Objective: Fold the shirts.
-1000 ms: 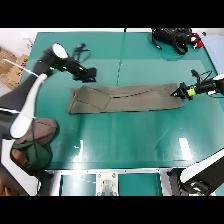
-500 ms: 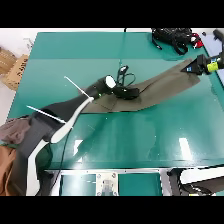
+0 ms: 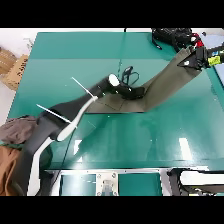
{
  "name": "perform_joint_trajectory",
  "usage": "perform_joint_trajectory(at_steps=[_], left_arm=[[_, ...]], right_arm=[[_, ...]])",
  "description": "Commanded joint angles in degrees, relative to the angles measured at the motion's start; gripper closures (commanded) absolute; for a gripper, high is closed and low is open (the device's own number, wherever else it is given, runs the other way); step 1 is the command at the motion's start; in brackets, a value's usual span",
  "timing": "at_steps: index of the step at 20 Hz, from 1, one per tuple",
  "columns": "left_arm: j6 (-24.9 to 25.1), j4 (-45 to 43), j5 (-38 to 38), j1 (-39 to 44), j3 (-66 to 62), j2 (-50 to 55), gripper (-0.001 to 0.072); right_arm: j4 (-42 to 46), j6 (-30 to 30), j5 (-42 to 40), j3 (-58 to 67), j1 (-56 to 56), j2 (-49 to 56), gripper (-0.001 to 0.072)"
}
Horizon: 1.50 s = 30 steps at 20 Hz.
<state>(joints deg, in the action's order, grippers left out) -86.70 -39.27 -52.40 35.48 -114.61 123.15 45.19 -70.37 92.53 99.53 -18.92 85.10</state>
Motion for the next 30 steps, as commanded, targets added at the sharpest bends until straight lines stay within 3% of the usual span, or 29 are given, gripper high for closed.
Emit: perform_joint_trajectory(at_steps=[1,4,7,13,14,15,16,17,20,26,30], left_arm=[[-1.7,-10.3,-17.7,-7.8,-3.0,-5.7,0.0685],[-2.0,-18.2,-26.1,-16.4,-3.0,-14.3,0.0684],[-1.0,-19.2,-32.6,-24.9,-3.0,-21.3,0.0684],[3.2,-19.3,-36.4,-35.8,-3.0,-26.5,0.0684],[3.5,-19.3,-37.4,-36.7,-2.9,-26.5,0.0684],[4.3,-19.2,-38.0,-37.3,-2.7,-26.5,0.0684],[5.1,-19.3,-38.2,-37.7,-2.6,-26.5,0.0684],[5.5,-19.6,-38.5,-38.0,-2.6,-26.5,0.0684],[5.8,-19.8,-38.8,-38.1,-2.6,-26.5,0.0684],[5.7,-20.4,-38.7,-38.1,-2.6,-26.5,0.0684],[5.2,-21.3,-38.6,-38.1,-2.6,-26.5,0.0684]], right_arm=[[-1.6,-1.9,-0.1,-0.6,1.8,-0.2,0.0695],[-2.6,-5.6,-3.6,-1.0,8.6,-0.2,0.0695],[-2.6,-8.7,-12.4,-3.1,20.4,0.5,0.0695],[-2.7,-11.2,-42.1,-5.6,48.2,12.8,0.0691],[-2.8,-12.0,-48.0,-5.6,52.4,16.6,0.0655],[-2.8,-12.2,-53.2,-5.6,55.8,20.0,0.0424],[-2.8,-12.3,-57.7,-5.6,58.3,23.0,0.0105],[-2.7,-14.3,-59.1,-5.6,58.9,24.4,0.0099],[-1.7,-17.9,-50.8,-5.4,51.4,22.5,0.0100],[7.1,-17.8,-23.6,-6.4,20.9,14.6,0.0099],[5.1,-12.2,-21.5,-17.4,11.5,14.6,0.0099]])
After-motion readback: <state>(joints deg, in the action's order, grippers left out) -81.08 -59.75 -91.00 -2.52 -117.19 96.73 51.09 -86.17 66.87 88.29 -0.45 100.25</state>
